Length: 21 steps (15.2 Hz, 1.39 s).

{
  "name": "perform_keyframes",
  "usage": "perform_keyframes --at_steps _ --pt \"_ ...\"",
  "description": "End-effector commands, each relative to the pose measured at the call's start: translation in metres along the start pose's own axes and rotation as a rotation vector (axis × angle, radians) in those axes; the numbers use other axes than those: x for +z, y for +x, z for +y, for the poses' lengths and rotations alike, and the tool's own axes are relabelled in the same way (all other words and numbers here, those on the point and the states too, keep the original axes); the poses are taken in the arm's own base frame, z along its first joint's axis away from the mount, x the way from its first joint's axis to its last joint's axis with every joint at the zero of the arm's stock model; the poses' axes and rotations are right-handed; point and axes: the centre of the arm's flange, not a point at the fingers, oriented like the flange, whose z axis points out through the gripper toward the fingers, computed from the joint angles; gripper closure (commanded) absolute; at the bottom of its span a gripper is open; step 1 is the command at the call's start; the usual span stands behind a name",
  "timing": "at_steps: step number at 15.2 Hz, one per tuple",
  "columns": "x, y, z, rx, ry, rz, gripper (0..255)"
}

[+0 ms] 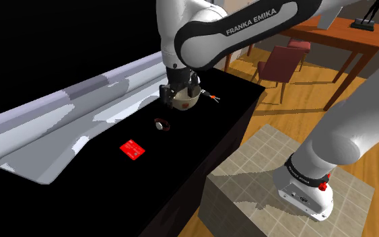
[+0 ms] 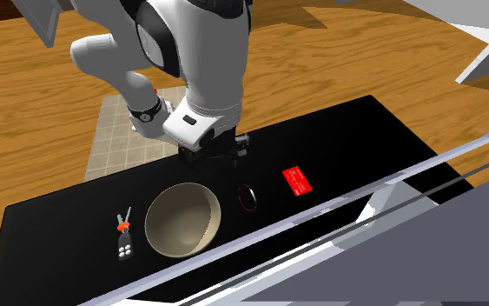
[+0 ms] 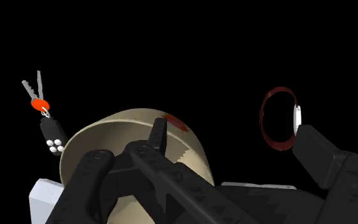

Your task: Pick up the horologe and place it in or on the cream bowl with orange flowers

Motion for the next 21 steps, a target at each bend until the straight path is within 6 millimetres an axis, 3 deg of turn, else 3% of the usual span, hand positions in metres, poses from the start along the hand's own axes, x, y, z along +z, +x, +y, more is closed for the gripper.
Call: perform_keyframes --at_steps 1,8,16,21 --pt "0.010 0.011 -0.022 0.008 0.002 0.007 0" --pt "0.044 0.051 -0.095 0.029 0.006 0.032 0" --pt "0.084 0.052 -0.096 0.029 0.006 0.032 0" --pt "0.084 0.052 -0.096 0.029 0.006 0.032 0"
